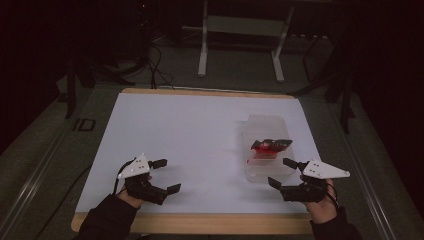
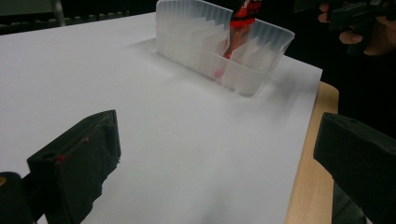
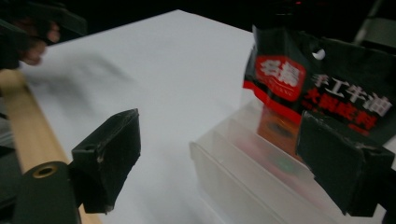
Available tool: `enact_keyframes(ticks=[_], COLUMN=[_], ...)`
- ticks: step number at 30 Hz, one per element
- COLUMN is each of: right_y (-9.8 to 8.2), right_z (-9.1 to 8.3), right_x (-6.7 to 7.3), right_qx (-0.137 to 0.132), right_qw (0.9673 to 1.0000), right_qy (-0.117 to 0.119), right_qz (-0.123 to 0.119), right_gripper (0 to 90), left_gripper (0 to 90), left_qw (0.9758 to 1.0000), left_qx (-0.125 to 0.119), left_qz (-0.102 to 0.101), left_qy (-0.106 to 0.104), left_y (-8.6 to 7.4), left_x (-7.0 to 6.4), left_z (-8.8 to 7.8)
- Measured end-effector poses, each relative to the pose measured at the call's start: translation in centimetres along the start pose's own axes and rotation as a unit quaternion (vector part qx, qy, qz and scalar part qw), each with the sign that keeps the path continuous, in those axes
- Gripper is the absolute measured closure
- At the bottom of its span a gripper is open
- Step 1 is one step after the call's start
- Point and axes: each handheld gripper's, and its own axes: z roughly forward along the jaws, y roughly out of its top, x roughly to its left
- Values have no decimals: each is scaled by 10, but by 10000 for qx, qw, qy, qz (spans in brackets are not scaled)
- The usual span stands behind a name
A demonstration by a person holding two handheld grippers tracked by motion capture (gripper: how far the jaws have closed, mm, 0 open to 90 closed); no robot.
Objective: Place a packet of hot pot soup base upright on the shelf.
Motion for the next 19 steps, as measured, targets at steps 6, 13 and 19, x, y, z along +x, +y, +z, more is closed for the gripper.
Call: enact_keyframes(ticks=[6, 13, 19], right_y=[-11, -15, -14], right_z=[1, 9, 4], right_x=[5, 8, 6], right_qx=[-46, -78, -171], right_qw=[9998, 9992, 9992], right_qy=[-217, -278, -300], right_qz=[13, -259, -222], right_gripper=[142, 142, 142], left_gripper=[8, 8, 8], left_qw=[10000, 9999, 9999], left_qx=[-15, 32, 83], left_qz=[48, 106, 134], left_qy=[10, 3, -20], left_y=[-2, -3, -5], left_x=[-2, -5, -5], left_z=[1, 4, 6])
